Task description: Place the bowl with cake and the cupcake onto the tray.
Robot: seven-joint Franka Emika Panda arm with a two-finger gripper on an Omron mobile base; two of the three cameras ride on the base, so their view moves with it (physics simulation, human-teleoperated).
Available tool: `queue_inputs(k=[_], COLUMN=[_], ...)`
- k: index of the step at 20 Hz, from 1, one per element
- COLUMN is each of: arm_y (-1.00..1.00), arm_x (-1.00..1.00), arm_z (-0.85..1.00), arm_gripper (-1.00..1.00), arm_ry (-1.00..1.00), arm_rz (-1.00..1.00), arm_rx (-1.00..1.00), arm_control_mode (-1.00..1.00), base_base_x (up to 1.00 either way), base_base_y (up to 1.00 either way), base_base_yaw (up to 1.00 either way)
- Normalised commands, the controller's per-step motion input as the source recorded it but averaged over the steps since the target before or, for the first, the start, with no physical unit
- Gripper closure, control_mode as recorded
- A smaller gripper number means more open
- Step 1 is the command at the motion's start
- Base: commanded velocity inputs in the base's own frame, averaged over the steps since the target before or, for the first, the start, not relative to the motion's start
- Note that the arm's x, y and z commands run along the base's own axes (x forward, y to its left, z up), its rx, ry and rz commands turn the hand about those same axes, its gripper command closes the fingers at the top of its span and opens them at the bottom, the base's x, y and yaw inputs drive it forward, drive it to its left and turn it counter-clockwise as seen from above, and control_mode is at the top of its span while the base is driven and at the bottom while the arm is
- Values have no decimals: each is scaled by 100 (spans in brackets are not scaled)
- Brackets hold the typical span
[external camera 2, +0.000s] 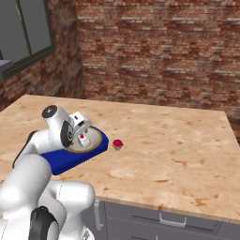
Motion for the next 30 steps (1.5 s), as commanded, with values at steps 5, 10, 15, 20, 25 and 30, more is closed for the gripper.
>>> queue_inputs(k=[5, 10, 15, 20, 25, 30], arm_y=[-39, -31, -16, -21, -25, -10], arm_x=[9, 22, 35, 34, 18, 4], arm_z=[14, 1, 0, 0, 2, 15], arm_gripper=[-100, -100, -100, -100, -100, -100], arm_ry=[1, 0, 1, 1, 6, 17], arm_rz=[0, 3, 10, 16, 13, 6], arm_rx=[7, 2, 0, 0, 0, 0], arm_control_mode=[-100, -100, -100, -100, -100, -100], base_base_x=[0, 0, 0, 0, 0, 0], base_base_y=[0, 0, 0, 0, 0, 0], base_base_yaw=[0, 0, 0, 0, 0, 0])
